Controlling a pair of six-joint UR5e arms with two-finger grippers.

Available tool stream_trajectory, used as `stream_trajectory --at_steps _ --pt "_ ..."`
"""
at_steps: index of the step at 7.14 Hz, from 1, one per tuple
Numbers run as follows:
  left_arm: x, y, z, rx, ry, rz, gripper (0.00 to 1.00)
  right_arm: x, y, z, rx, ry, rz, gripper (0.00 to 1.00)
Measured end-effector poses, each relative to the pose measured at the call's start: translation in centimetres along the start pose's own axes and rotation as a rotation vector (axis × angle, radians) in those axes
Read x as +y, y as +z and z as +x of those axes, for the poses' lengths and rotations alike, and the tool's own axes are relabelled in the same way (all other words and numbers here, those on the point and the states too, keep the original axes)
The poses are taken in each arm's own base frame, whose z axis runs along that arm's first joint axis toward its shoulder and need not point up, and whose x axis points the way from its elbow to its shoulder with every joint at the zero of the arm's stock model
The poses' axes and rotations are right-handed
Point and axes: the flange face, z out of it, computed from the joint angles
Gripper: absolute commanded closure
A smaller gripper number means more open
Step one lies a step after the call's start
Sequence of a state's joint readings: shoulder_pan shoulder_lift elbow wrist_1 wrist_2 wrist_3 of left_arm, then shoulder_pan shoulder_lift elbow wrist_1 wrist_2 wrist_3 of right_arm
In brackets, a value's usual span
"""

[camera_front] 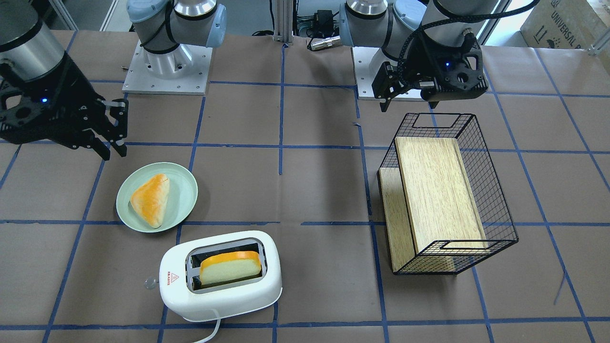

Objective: Press toaster with right arm

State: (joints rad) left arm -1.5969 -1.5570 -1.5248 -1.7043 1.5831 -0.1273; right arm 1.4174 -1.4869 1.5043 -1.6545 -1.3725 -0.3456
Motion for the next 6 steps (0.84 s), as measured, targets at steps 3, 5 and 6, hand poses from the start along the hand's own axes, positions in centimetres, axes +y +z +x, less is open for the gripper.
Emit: stream_trajectory --at_steps 3,5,6 --pt "0.0 0.0 0.0 0.0 0.0 0.0 0.0 -7.8 2.5 4.4 -0.148 0.013 0.041 0.94" --pt "0.0 0.0 0.0 0.0 0.0 0.0 0.0 -11.0 7.4 6.4 -0.203 0.013 0.019 0.95" --pt "0.0 0.0 0.0 0.0 0.0 0.0 0.0 -12.1 10.3 7.4 -0.22 0.014 0.009 0.97"
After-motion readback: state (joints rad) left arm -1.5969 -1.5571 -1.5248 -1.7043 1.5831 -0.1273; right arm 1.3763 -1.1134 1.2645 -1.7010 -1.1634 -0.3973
